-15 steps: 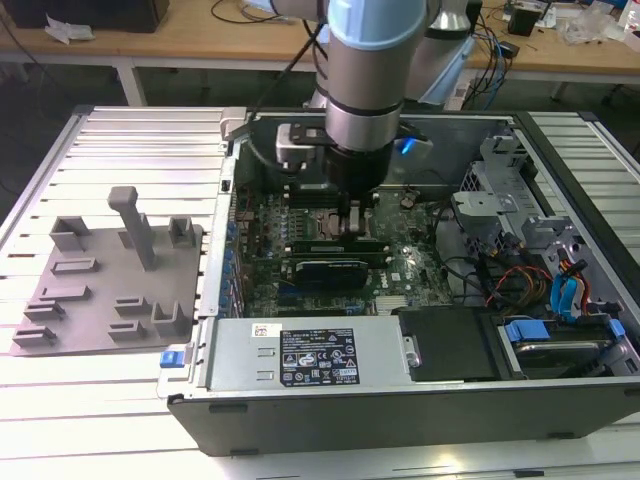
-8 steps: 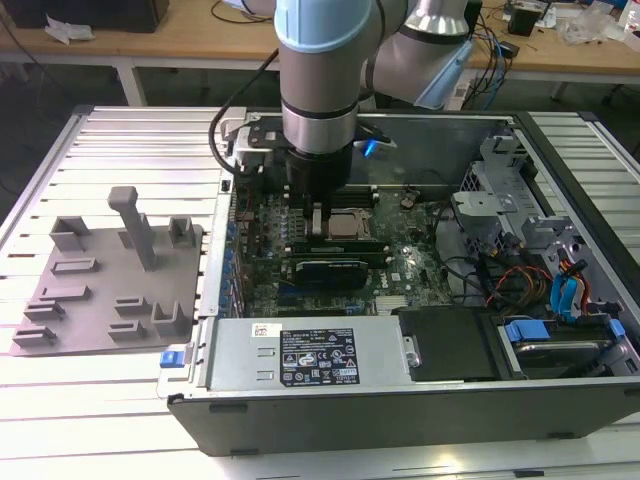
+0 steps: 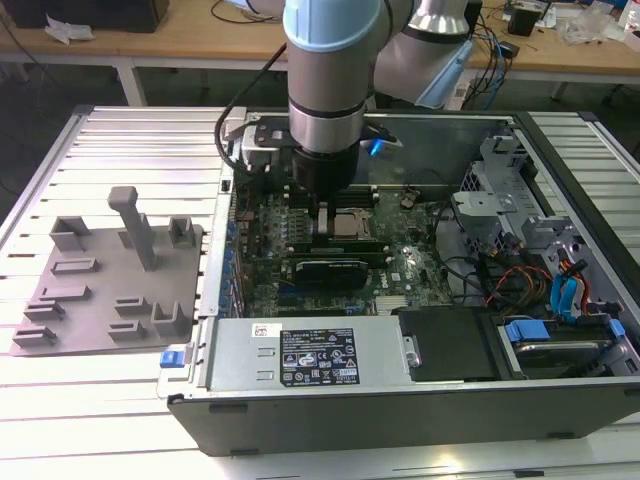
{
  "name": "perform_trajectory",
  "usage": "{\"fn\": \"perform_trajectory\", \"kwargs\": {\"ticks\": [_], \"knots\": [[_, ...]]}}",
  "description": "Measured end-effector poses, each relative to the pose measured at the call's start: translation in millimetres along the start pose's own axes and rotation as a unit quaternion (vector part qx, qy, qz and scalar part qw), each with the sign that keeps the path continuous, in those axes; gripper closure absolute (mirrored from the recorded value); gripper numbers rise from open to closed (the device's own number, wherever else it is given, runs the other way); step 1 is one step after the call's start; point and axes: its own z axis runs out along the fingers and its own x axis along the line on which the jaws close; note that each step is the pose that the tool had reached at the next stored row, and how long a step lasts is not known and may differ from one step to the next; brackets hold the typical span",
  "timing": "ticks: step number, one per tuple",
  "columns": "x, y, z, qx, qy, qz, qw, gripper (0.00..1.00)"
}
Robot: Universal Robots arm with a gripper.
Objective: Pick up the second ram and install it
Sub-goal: 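Press down the second ram until it locks into place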
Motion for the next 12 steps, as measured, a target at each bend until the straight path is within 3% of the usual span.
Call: {"fn": "perform_trajectory", "kwargs": {"ticks": [3,4,5,9,12], "knots": [[-2.0,-26.6,0.5,-0.0155,0.0011,0.000,0.9999,0.92],[-2.3,-29.9,0.2,-0.0171,0.0013,0.000,0.9999,0.92],[-2.5,-31.0,-1.3,-0.0173,0.0013,0.000,0.9998,0.92],[-3.5,-32.4,-35.0,-0.0176,0.0012,0.000,0.9998,0.92],[-3.6,-32.4,-35.3,-0.0176,0.0012,0.000,0.9998,0.92]]}}
